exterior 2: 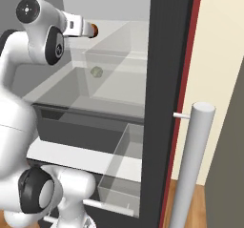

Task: Pick up the orange and peach from the fridge and place one fruit on each plate on the dining counter.

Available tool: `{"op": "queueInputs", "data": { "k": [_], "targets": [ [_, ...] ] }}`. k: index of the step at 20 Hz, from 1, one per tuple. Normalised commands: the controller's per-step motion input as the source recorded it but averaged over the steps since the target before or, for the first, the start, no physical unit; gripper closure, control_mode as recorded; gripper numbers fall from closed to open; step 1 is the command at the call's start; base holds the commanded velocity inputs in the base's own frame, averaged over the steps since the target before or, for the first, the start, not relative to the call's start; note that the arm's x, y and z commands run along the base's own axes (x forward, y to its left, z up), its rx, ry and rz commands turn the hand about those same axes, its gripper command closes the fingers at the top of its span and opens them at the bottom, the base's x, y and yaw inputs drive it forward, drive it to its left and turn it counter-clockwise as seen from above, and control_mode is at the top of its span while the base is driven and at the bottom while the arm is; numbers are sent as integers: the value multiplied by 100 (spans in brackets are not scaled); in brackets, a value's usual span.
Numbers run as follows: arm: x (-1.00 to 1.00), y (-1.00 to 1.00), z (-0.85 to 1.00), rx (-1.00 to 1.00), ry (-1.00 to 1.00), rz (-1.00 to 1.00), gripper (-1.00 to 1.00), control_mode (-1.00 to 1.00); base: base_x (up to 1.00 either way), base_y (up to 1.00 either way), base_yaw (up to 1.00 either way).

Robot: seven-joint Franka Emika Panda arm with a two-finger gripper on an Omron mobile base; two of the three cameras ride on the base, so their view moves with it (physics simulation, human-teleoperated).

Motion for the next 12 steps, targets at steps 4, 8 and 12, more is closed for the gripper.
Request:
{"op": "queueInputs", "data": {
  "k": [4,8,12],
  "targets": [
    [53,1,0,0,6,0,-100,-100,0,0,0],
    [54,0,0,0,2,2,-100,-100,0,0,0],
    [49,1,-2,0,1,2,-100,-100,0,0,0]
  ]
}}
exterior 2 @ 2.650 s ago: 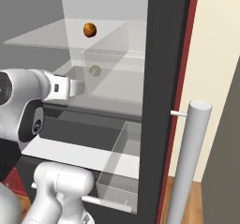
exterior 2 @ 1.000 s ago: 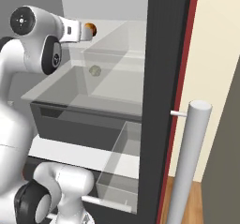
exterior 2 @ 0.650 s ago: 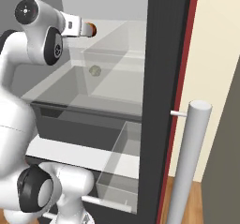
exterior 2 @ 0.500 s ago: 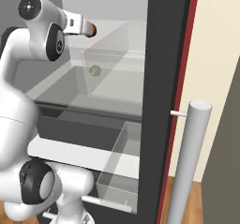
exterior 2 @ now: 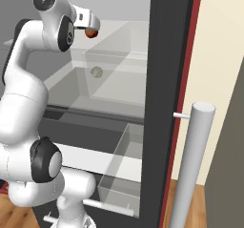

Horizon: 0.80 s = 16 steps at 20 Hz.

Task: Pick up the orange and peach from the fridge and place one fruit on each plate on the dining counter.

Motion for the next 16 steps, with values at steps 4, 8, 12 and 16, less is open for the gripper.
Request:
{"op": "queueInputs", "data": {
  "k": [4,8,12,16],
  "targets": [
    [40,0,-8,0,1,3,-100,-100,0,0,0],
    [33,0,-14,0,2,5,-100,-100,0,0,0],
    [29,0,-6,0,0,4,-100,-100,0,0,0],
    [34,0,-6,0,2,2,-100,-100,0,0,0]
  ]
}}
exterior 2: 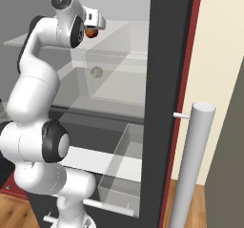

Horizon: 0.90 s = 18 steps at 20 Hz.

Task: Pick up the orange and peach from the fridge and place one fruit on each plate on the dining counter.

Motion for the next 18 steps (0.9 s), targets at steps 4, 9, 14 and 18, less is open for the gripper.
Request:
{"op": "queueInputs", "data": {
  "k": [4,9,14,18],
  "targets": [
    [26,0,-12,0,3,1,-100,-100,0,0,0],
    [23,0,-11,0,1,0,-100,-100,0,0,0],
    [36,0,-16,-3,1,0,-100,-100,0,0,0],
    [35,1,-18,-3,1,0,-100,-100,0,0,0]
  ]
}}
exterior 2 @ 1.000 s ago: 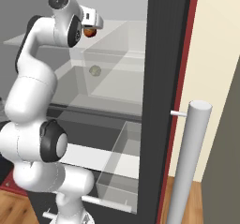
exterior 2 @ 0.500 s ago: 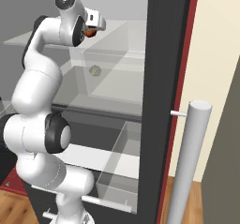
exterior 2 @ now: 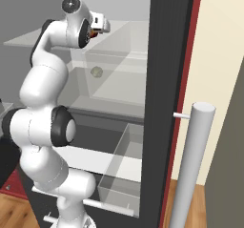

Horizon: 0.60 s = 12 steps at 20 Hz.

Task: Pick up the orange and peach from the fridge and place one fruit on each plate on the dining counter.

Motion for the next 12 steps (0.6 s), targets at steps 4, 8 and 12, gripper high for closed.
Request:
{"op": "queueInputs", "data": {
  "k": [4,8,12],
  "targets": [
    [32,0,-14,-2,0,0,-100,-100,0,0,0],
    [20,3,-21,-3,4,0,-100,-100,0,0,0],
    [14,16,-63,-5,21,0,100,-100,0,0,0]
  ]
}}
